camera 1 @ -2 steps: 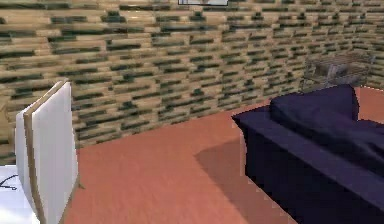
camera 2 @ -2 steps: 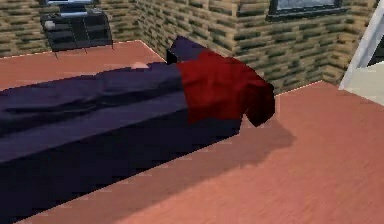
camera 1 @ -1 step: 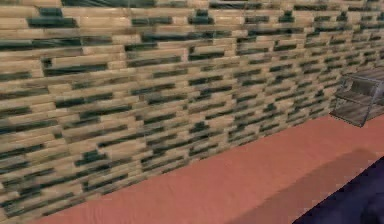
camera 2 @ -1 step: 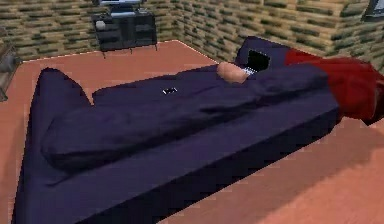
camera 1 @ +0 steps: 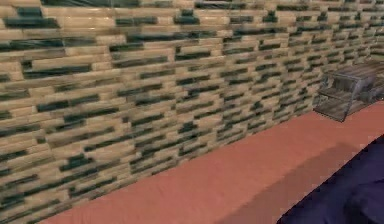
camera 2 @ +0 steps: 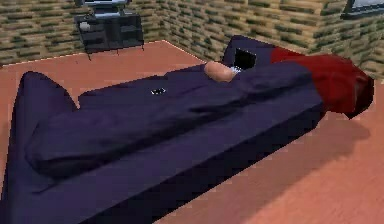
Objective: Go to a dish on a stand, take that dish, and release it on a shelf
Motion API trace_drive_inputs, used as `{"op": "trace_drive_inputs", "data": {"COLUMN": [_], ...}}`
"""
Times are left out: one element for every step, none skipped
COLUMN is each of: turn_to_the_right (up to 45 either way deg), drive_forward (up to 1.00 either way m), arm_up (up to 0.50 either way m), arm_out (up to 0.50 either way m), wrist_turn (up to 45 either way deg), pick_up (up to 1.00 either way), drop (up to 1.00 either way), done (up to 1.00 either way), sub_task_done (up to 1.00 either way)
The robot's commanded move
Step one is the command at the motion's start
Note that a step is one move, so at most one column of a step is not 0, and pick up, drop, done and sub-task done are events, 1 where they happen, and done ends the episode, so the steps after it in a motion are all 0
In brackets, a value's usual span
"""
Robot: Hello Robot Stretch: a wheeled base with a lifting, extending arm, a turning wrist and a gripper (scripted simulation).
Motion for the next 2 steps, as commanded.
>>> {"op": "trace_drive_inputs", "data": {"turn_to_the_right": [0.0, -24.0], "drive_forward": [0.5, 0.0], "arm_up": [0.0, 0.0], "arm_out": [0.0, 0.0], "wrist_turn": [0.0, 0.0], "pick_up": [0.0, 0.0], "drop": [0.0, 0.0], "done": [0.0, 0.0], "sub_task_done": [0.0, 0.0]}}
